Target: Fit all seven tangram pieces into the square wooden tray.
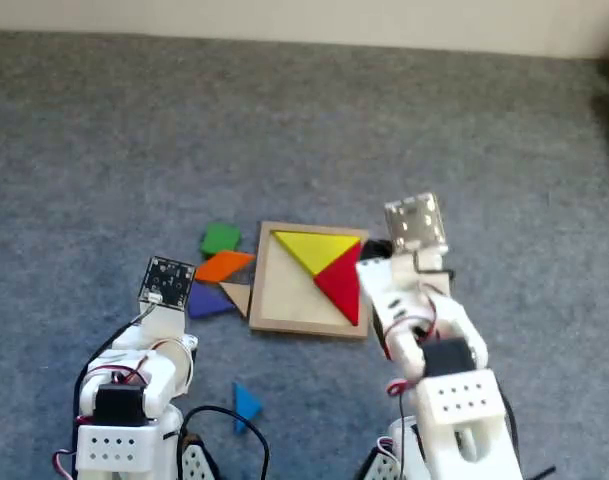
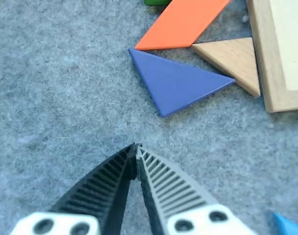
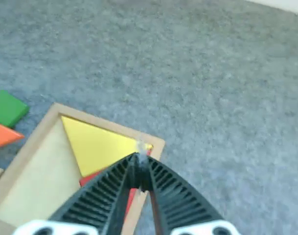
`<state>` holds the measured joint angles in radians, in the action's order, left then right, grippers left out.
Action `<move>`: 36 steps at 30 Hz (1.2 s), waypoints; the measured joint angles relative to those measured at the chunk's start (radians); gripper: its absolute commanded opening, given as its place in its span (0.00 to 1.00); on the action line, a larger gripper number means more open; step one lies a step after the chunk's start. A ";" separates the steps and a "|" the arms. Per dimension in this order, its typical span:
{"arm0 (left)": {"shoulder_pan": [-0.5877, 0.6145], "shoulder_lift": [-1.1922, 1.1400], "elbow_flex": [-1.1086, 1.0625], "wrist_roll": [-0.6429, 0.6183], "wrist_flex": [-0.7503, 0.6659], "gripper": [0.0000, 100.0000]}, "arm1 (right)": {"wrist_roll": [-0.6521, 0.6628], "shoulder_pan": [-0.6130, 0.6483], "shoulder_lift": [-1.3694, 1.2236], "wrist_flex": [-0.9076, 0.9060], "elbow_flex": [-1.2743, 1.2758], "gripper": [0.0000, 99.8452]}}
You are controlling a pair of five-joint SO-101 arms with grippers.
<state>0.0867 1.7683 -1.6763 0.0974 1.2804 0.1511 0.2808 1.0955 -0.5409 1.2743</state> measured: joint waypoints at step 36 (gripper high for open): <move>0.000 0.000 0.000 0.000 0.000 0.01 | 0.002 -0.025 0.609 -0.519 0.404 0.02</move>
<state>0.0867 1.7683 -1.6763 0.0974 1.2804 0.1527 0.2562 1.7047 -1.0595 1.6778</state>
